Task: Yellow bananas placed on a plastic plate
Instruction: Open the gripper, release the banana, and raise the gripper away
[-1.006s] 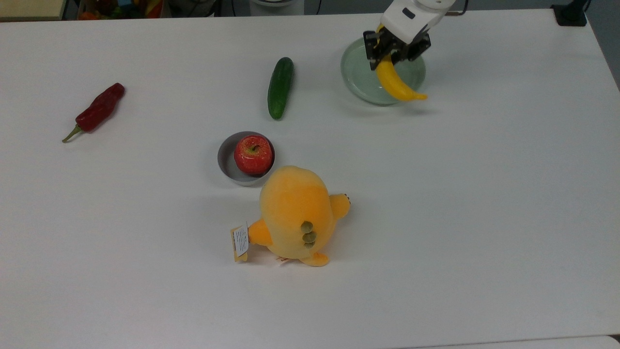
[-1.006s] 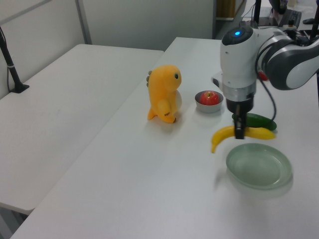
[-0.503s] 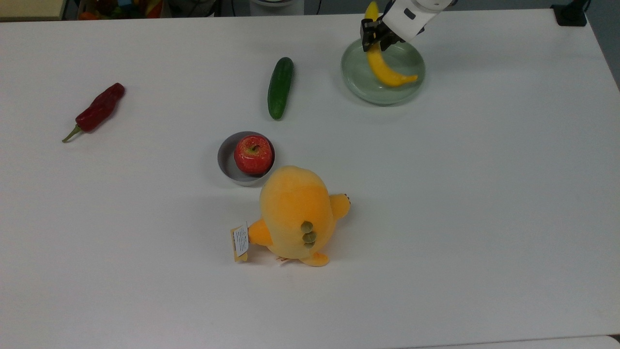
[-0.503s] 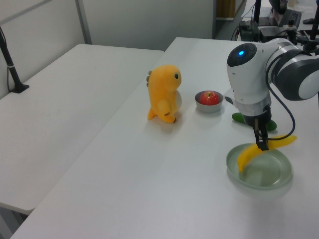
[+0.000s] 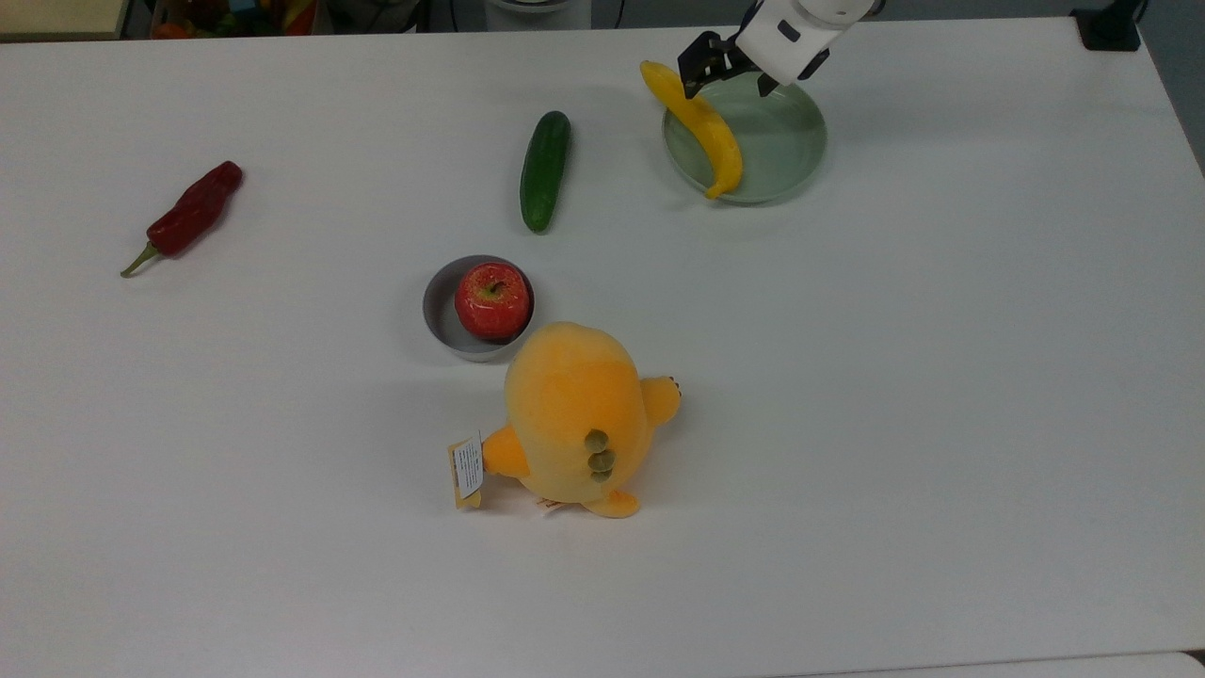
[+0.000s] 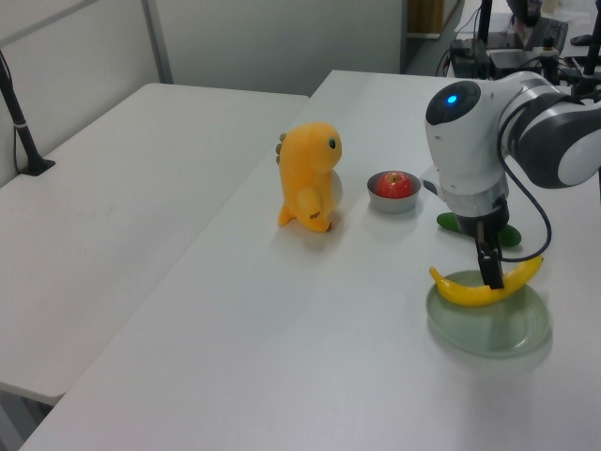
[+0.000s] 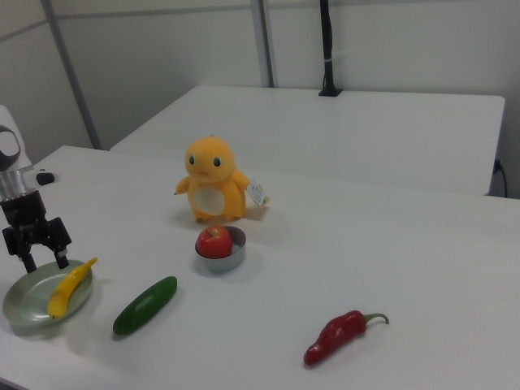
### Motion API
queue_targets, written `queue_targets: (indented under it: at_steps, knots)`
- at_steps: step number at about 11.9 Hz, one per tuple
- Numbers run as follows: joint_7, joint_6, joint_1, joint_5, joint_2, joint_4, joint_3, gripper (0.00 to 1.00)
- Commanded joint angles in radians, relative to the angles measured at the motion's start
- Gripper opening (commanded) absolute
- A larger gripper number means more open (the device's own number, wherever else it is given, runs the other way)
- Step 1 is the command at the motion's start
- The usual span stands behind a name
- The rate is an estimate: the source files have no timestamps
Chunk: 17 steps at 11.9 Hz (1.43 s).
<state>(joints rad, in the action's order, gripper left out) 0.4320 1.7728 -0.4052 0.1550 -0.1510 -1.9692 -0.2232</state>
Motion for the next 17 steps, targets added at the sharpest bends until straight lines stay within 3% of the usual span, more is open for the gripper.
queue_targets:
  at_steps: [1, 8, 10, 13, 15, 17]
  knots:
    - [-0.067, -0.012, 0.104, 0.021, 0.005, 0.067, 0.004, 1.0]
    - [-0.2, 0.011, 0.343, 0.012, 0.016, 0.268, 0.062, 1.0]
    - [-0.251, 0.013, 0.341, -0.009, 0.018, 0.341, 0.196, 1.0]
    - [-0.288, 0.004, 0.336, -0.113, 0.025, 0.391, 0.322, 1.0]
    - [-0.312, -0.001, 0.316, -0.187, 0.045, 0.391, 0.37, 1.0]
    - [-0.396, -0.035, 0.318, -0.206, 0.071, 0.386, 0.375, 1.0]
